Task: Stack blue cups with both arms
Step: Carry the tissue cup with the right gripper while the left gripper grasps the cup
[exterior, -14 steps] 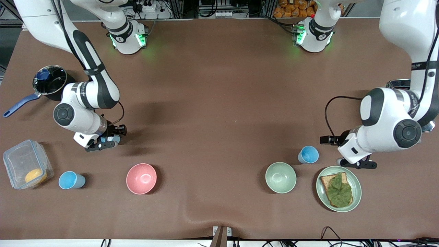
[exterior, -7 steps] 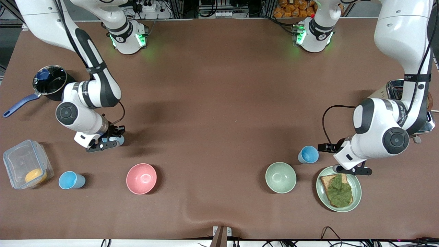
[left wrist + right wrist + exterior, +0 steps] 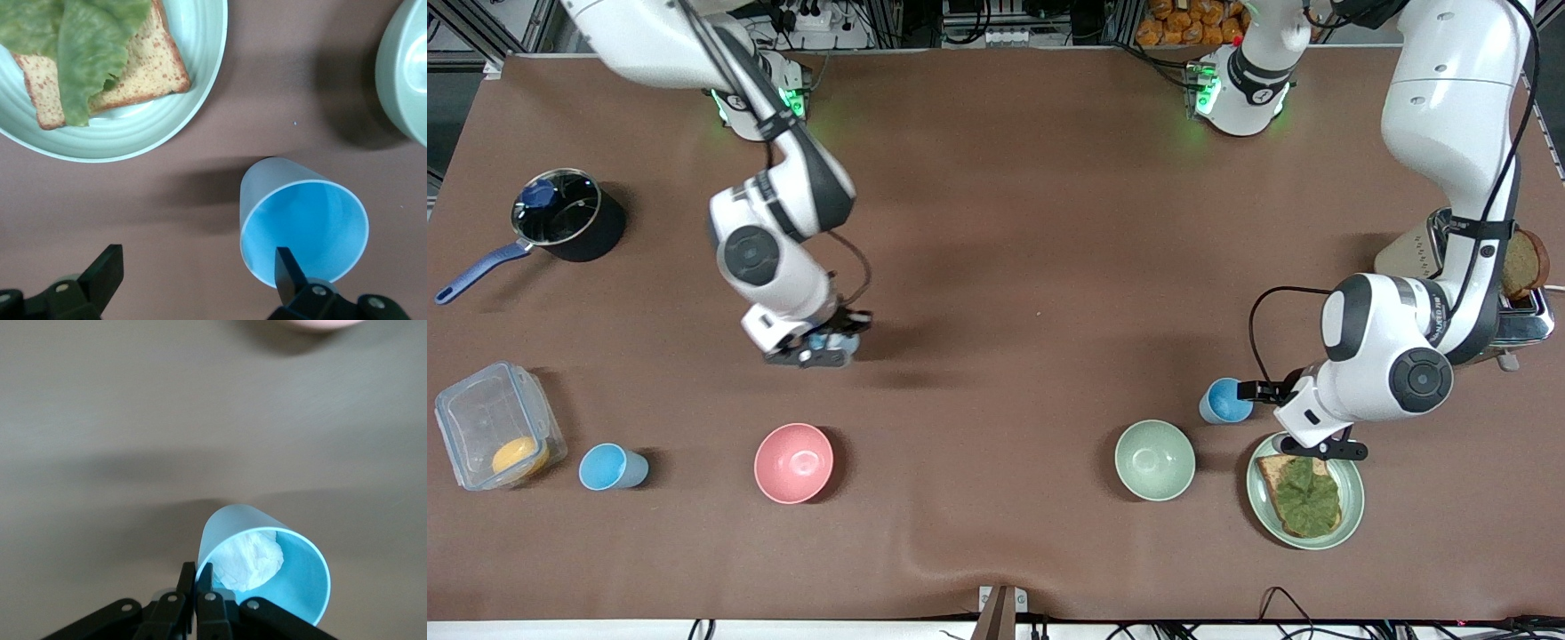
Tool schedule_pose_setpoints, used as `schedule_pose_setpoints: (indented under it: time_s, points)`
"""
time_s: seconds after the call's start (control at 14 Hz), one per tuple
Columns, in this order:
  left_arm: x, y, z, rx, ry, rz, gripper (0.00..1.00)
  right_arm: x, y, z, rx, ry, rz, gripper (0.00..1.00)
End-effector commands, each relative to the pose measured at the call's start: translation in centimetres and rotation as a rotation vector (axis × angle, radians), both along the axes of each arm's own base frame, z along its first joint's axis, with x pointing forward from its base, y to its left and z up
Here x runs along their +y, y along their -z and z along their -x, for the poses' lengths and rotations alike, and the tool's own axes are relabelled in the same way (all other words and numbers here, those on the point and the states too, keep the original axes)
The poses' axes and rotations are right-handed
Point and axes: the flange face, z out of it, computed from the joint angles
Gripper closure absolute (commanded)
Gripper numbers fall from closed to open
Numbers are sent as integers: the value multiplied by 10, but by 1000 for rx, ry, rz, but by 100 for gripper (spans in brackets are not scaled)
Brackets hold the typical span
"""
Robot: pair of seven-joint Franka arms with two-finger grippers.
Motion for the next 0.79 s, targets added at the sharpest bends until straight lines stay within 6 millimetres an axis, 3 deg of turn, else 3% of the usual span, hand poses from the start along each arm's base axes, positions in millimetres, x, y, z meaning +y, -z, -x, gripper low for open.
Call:
schedule_pose_setpoints:
  time_s: [0.0,0.21,0.43,0.57,0.71]
  points:
    - [-6,5,-4,-15,-14,-16,0,59,-5,12,4,89,8,100]
    - [-8,13,-6,-24,-24,-14,0,113,6,43,-7,82,28,100]
    - [-11,28,-7,-30,-42,-1,0,161,9,51,-13,90,-1,100]
    - [-14,33,-5,-23,-144,-17,95,184,12,59,-20,84,-5,100]
    - [-29,37,-3,-21,-150,-28,100,207,26,73,-63,57,34,100]
